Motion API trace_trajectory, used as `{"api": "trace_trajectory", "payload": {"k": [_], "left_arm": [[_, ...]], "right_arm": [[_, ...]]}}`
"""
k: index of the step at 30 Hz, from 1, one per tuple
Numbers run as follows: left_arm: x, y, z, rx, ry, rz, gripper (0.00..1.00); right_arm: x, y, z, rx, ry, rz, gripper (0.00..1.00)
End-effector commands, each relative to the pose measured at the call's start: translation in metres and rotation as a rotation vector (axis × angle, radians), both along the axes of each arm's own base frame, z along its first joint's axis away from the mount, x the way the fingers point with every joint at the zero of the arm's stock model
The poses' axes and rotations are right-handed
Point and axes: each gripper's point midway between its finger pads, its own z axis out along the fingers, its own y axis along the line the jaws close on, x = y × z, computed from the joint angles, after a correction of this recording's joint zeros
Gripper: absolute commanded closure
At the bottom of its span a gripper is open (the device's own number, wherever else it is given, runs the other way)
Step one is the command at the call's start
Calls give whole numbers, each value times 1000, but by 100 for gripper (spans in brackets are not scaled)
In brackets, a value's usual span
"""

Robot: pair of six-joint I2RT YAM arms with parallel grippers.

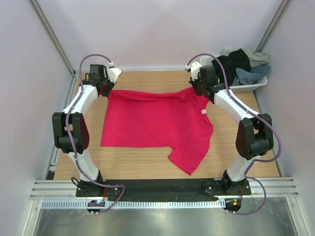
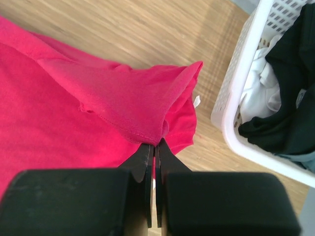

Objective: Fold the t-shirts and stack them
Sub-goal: Fold the tshirt

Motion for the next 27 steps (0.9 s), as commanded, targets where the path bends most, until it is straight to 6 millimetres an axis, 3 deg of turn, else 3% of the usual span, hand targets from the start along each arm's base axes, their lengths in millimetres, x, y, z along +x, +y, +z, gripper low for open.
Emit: {"api": "trace_trajectory", "payload": {"k": [1, 7, 10, 19, 27], "left_arm": [[-15, -1, 13, -22, -2, -17, 100], [-31, -2, 5, -16, 42, -37, 100], [-38, -3, -3, -10, 76, -51, 100], [-60, -7, -36, -31, 222, -54, 100], [-83, -10, -61, -35, 326, -58, 100]], "right_arm": [[-9, 1, 33, 41, -62, -10, 99], [-26, -2, 48, 60, -59, -14, 99], [-39, -2, 44, 84, -24, -23, 99], [-75, 9, -8, 127, 127, 5, 99], [-93, 12, -31, 135, 199, 12, 99]]}}
